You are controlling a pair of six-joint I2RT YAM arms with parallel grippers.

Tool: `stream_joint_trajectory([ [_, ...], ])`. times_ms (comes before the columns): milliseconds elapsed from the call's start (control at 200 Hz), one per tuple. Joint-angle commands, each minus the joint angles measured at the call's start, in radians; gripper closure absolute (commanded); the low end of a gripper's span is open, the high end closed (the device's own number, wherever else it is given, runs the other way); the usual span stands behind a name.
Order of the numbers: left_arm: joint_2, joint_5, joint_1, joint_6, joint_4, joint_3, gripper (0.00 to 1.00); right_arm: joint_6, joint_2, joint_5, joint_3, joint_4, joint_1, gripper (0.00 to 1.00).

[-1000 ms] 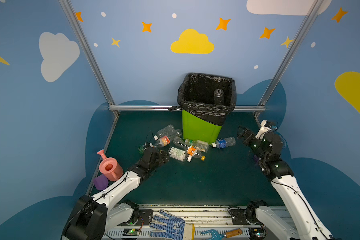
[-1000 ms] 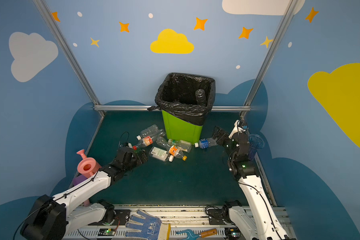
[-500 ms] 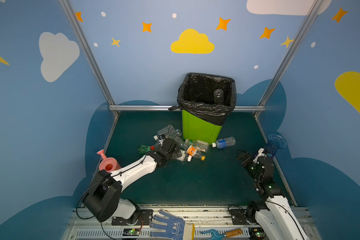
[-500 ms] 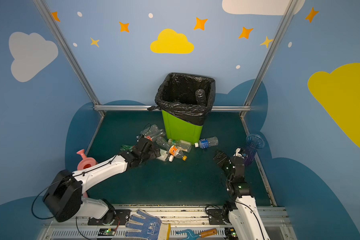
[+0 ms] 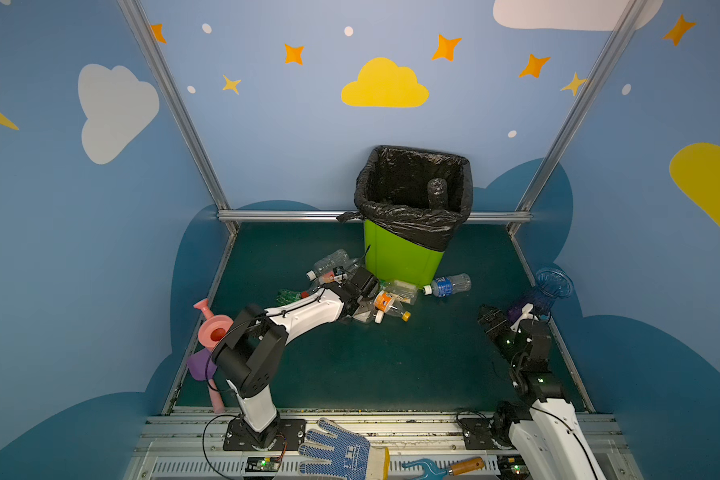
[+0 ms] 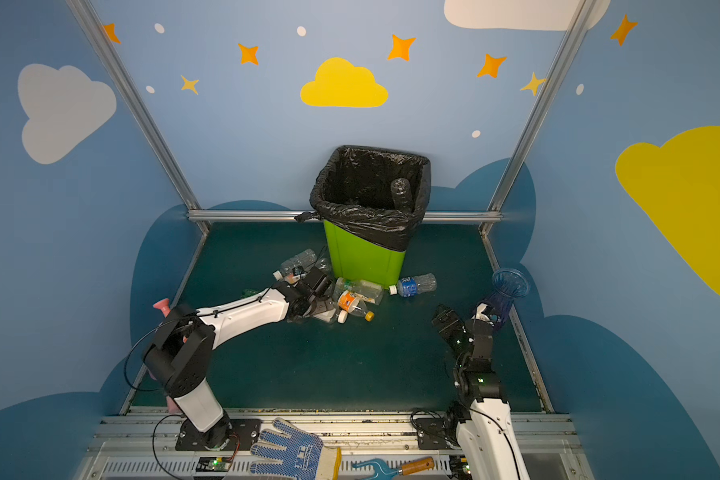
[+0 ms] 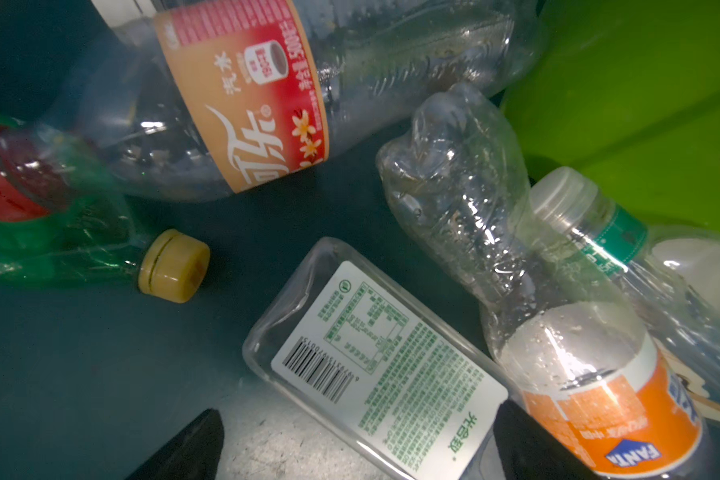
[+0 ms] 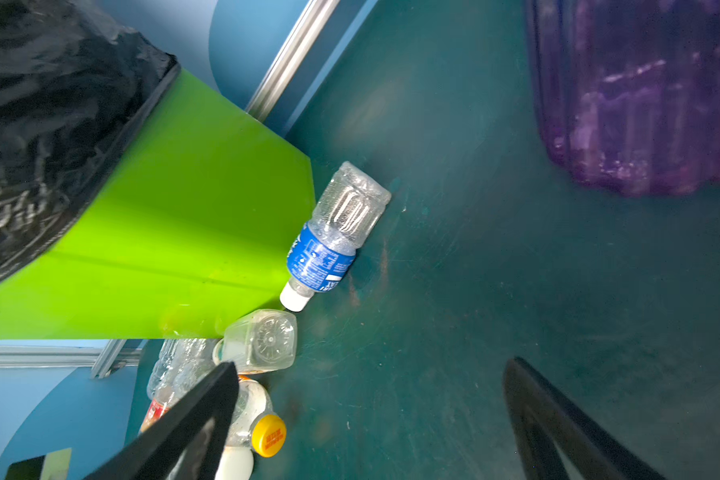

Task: Throw the plastic bottles in the bin
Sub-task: 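Reach the left gripper to the square bottle while the right gripper moves beside the bin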

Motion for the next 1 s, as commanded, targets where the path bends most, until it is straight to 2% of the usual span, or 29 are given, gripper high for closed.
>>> stream_joint_trajectory([
  [0,0.028,-0.016,0.000,-0.091,-0.045,0.032,0.00,-0.007,0.016,-0.044,-0.023,0.024,-0.025,0.02],
  [491,0.047,0.054,0.028,-0.341,0.002,0.018,0.00,0.004,0.050,-0.145,-0.058,0.064,-0.134,0.02],
  [776,0.086,0.093,0.049,-0.411,0.019,0.015,0.00,0.010,0.064,-0.176,-0.072,0.084,-0.165,0.02],
  [996,0.107,0.090,0.060,-0.415,0.029,0.016,0.00,0.005,0.070,-0.192,-0.073,0.080,-0.188,0.02],
])
